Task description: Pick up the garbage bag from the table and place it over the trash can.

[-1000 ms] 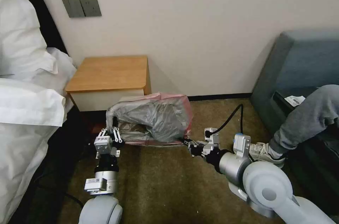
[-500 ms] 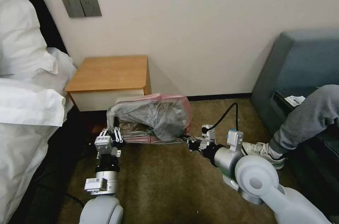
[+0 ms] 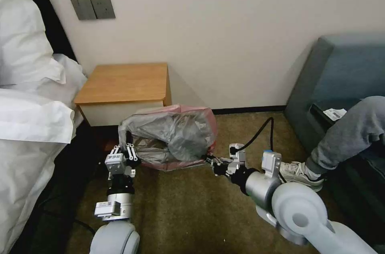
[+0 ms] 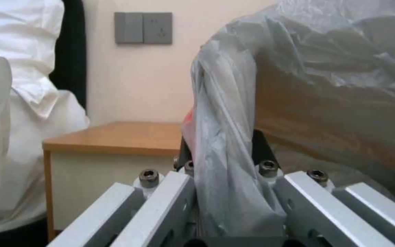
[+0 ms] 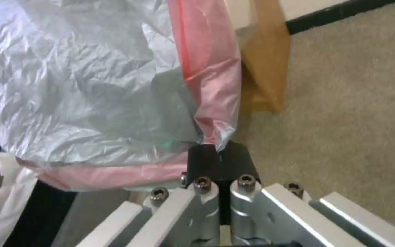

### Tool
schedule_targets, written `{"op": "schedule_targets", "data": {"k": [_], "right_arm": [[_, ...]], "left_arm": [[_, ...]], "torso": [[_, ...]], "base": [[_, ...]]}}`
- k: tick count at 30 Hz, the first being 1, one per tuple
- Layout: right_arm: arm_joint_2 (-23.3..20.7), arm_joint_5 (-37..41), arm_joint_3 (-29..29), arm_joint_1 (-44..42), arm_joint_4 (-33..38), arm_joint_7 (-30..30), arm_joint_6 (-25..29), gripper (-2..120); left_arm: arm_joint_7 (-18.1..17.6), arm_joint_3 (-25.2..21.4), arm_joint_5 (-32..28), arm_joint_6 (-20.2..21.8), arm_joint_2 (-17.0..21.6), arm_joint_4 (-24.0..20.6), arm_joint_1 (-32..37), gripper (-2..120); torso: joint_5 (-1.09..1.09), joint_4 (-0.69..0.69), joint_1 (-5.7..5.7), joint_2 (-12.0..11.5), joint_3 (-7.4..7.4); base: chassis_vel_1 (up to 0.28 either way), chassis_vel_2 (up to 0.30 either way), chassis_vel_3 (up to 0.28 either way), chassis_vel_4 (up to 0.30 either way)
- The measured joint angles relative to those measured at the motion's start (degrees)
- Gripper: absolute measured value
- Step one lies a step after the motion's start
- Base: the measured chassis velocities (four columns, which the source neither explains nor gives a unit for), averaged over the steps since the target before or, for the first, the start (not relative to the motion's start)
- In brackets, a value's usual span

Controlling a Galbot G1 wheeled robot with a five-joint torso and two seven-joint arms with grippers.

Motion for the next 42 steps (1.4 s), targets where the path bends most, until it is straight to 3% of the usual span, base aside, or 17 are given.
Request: {"op": "schedule_targets", "data": {"k": [10, 42], "right_arm": [[1.49, -2.10, -1.45, 2.82, -6.42, -2.15, 0.83, 0], [0.75, -5.06, -4.60, 9.32, -12.56, -6.81, 2.96, 0]], "left_arm": [[0.03, 0.32, -2.58, 1.17, 0.35, -2.52, 0.96, 6], [0.93, 1.26, -2.14, 0.68, 0.00, -2.54, 1.96, 6]], "torso": [[0.01, 0.01, 0.00, 0.00, 0.00], [0.01, 0.00, 0.00, 0.00, 0.00]], "base": [[0.000, 0.000, 0.000, 0.000], [0.000, 0.000, 0.000, 0.000]]}}
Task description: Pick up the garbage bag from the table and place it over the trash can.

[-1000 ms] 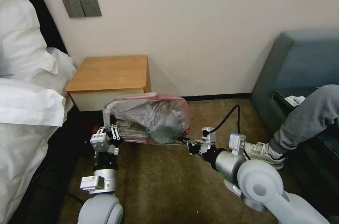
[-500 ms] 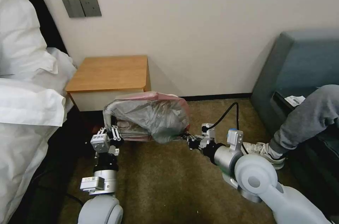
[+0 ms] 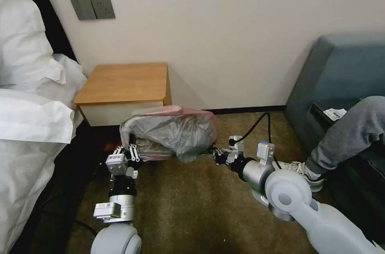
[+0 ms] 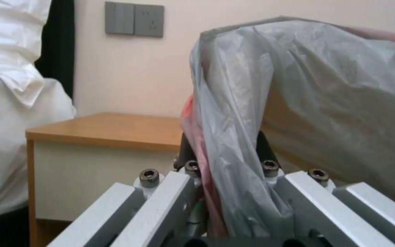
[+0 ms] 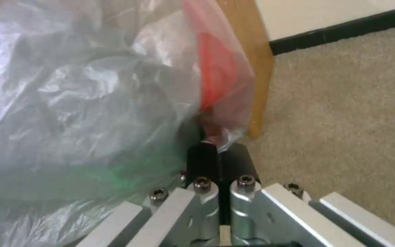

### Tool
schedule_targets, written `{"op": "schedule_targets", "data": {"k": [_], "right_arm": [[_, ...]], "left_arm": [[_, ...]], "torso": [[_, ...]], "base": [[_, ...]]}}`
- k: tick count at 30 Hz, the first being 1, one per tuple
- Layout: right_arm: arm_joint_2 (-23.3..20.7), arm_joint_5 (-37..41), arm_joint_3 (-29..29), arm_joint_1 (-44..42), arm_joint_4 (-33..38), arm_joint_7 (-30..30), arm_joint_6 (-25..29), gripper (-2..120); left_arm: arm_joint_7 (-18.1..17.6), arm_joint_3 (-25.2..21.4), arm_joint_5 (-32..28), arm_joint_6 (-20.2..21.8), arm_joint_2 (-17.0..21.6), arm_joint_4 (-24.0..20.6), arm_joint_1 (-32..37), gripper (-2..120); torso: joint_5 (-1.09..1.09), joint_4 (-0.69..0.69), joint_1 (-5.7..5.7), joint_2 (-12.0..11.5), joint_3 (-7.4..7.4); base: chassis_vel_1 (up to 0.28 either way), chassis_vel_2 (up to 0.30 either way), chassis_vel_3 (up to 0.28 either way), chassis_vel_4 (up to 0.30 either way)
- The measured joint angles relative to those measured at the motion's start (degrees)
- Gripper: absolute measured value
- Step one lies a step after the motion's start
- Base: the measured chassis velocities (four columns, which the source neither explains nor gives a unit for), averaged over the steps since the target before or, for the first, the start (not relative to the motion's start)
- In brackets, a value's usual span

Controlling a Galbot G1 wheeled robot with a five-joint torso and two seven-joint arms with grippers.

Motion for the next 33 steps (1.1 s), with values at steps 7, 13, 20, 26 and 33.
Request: {"op": "schedule_targets", "data": {"k": [7, 13, 20, 26, 33], "right_arm": [[0.63, -0.91, -1.78, 1.86, -1.53, -1.10, 0.47, 0], [0.69, -1.53, -2.61, 2.81, -2.08, -1.65, 0.66, 0], [-0.07, -2.15, -1.77, 2.12, -1.61, -2.69, 0.75, 0], [-1.34, -6.65, 1.71, -0.87, 1.72, -2.82, 0.56, 12], [-3.37, -10.52, 7.44, -5.41, 7.35, -4.49, -0.23, 40]], "left_arm": [[0.00, -0.04, -0.01, -0.07, 0.06, -0.37, 0.13, 6], [0.04, -0.22, -0.02, -0.21, 0.15, -0.36, 0.05, 6], [0.13, -0.16, -0.06, -0.28, 0.14, -0.14, -0.12, 6], [-0.07, -0.73, 0.88, -1.19, 0.19, 0.90, -0.44, 6], [-0.19, -0.78, 1.07, -1.35, 0.23, 0.96, -0.56, 6]], "torso": [[0.00, 0.00, 0.00, 0.00, 0.00], [0.00, 0.00, 0.00, 0.00, 0.00], [0.00, 0.00, 0.00, 0.00, 0.00], [0.01, 0.00, 0.00, 0.00, 0.00], [0.00, 0.00, 0.00, 0.00, 0.00]], "base": [[0.000, 0.000, 0.000, 0.000], [0.000, 0.000, 0.000, 0.000], [0.000, 0.000, 0.000, 0.000], [0.000, 0.000, 0.000, 0.000], [0.000, 0.000, 0.000, 0.000]]}}
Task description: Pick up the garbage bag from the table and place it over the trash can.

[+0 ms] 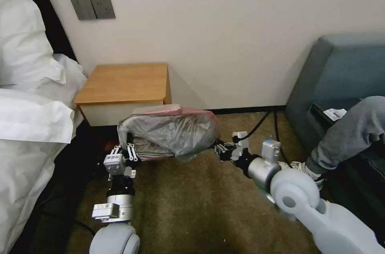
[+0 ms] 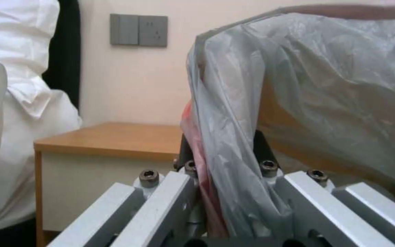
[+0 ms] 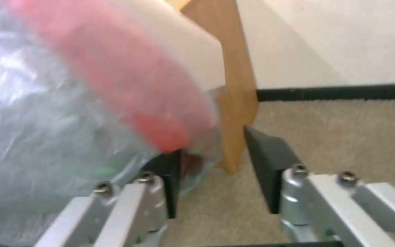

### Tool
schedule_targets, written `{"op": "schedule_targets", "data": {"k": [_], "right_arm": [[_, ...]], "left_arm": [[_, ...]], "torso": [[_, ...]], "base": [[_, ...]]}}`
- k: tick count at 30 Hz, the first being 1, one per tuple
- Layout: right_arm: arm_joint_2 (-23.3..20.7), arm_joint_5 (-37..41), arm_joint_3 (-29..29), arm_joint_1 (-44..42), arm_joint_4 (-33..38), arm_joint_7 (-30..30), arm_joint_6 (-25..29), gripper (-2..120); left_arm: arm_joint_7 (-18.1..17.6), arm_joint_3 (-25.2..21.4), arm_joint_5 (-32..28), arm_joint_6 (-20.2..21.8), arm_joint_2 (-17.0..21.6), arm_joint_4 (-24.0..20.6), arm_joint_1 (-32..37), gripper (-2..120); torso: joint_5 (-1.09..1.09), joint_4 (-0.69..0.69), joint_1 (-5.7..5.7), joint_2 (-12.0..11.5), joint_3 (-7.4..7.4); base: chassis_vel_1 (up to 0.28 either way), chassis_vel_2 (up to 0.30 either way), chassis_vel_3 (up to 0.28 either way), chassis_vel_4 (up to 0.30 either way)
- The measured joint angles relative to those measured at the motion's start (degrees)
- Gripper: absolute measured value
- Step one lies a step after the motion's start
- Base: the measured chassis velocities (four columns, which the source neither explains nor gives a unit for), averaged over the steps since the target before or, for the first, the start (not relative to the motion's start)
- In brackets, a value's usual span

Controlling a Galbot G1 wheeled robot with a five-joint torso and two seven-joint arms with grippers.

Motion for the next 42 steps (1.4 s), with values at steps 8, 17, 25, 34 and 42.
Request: {"op": "schedule_targets", "data": {"k": [8, 17, 25, 34, 42], "right_arm": [[-1.11, -0.12, 2.23, -1.56, 2.43, -0.14, -0.13, 65], [-0.89, 0.24, 1.44, -2.38, 2.86, 1.11, -1.68, 98], [-3.84, 4.12, 5.13, -4.21, 6.41, 1.33, -5.76, 100], [-4.69, 6.24, 7.53, -4.17, 8.00, 2.26, -7.93, 100], [-5.15, 8.50, 9.19, -2.70, 9.63, 2.64, -7.20, 100]], "left_arm": [[-0.15, -0.13, 0.04, -0.09, 0.05, 0.01, -0.07, 6], [-0.72, -0.63, 0.02, -0.27, 0.16, -0.27, 0.08, 6], [-0.88, -0.58, -0.07, 0.06, 0.12, -0.13, -0.66, 5], [-0.99, -0.55, -0.09, 0.09, 0.07, -0.11, -0.76, 5], [-1.03, -0.58, -0.08, 0.08, 0.08, -0.05, -0.47, 5]], "torso": [[0.00, 0.00, 0.00, 0.00, 0.00], [0.00, 0.01, 0.00, 0.00, 0.00], [-0.02, 0.01, 0.00, 0.00, 0.00], [0.00, 0.01, 0.00, 0.00, 0.00], [0.00, 0.01, 0.00, 0.00, 0.00]], "base": [[0.000, 0.000, 0.000, 0.000], [0.000, 0.000, 0.000, 0.000], [0.000, 0.000, 0.000, 0.000], [0.000, 0.000, 0.000, 0.000], [0.000, 0.000, 0.000, 0.000]]}}
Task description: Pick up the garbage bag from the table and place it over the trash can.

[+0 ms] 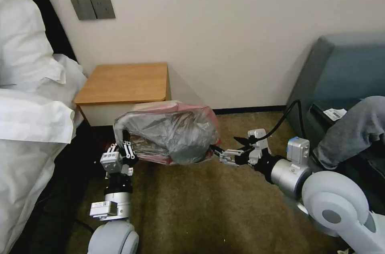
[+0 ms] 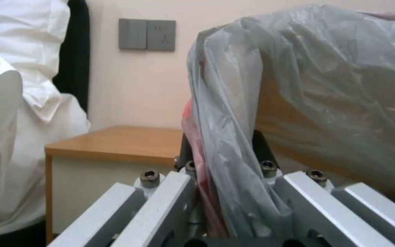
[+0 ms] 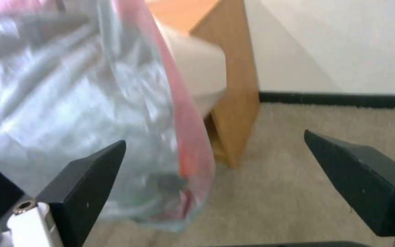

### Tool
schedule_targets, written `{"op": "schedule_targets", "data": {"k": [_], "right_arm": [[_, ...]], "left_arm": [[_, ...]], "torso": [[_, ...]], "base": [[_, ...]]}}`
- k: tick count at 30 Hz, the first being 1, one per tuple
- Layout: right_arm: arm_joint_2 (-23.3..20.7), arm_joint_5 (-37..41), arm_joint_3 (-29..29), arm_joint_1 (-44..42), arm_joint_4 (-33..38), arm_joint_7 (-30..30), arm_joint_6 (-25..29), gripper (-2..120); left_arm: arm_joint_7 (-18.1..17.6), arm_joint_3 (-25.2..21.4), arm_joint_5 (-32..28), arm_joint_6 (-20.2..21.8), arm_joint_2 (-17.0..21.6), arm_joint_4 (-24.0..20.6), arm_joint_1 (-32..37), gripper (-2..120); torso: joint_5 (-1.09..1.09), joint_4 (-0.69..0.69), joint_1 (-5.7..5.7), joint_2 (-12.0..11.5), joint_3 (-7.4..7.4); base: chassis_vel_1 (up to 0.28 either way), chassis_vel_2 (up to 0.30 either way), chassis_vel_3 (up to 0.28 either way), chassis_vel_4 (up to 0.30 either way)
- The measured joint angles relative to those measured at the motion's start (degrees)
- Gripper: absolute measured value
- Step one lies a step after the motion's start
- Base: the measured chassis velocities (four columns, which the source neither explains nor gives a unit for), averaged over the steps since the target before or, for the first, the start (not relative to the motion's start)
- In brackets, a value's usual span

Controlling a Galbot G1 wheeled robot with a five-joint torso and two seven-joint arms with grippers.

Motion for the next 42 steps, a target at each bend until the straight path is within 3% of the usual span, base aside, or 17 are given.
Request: {"op": "schedule_targets", "data": {"k": [6, 10, 34, 42], "right_arm": [[0.53, 0.02, -0.35, 2.79, -1.93, -2.82, 1.65, 99], [1.43, -0.22, -1.07, 4.26, -4.32, -5.60, 2.09, 89], [2.48, 2.63, -1.66, 4.80, -7.69, -10.70, 1.00, 1], [2.44, 2.43, -1.48, 5.19, -7.69, -10.74, 1.06, 0]], "left_arm": [[0.00, 0.09, 0.01, 0.00, 0.00, -0.05, 0.23, 5], [0.01, -0.03, 0.02, -0.02, 0.05, -0.49, 0.64, 5], [0.07, 0.04, -0.09, 0.01, -0.02, -0.64, 0.37, 5], [0.10, 0.23, -0.12, 0.08, -0.02, -0.41, 0.29, 5]], "torso": [[0.00, 0.00, 0.00, 0.00, 0.00], [0.00, 0.00, 0.00, 0.00, 0.01], [0.00, 0.00, 0.00, 0.00, 0.00], [0.00, 0.00, 0.00, 0.00, 0.00]], "base": [[0.000, 0.000, 0.000, 0.000], [0.000, 0.000, 0.000, 0.000], [0.000, 0.000, 0.000, 0.000], [0.000, 0.000, 0.000, 0.000]]}}
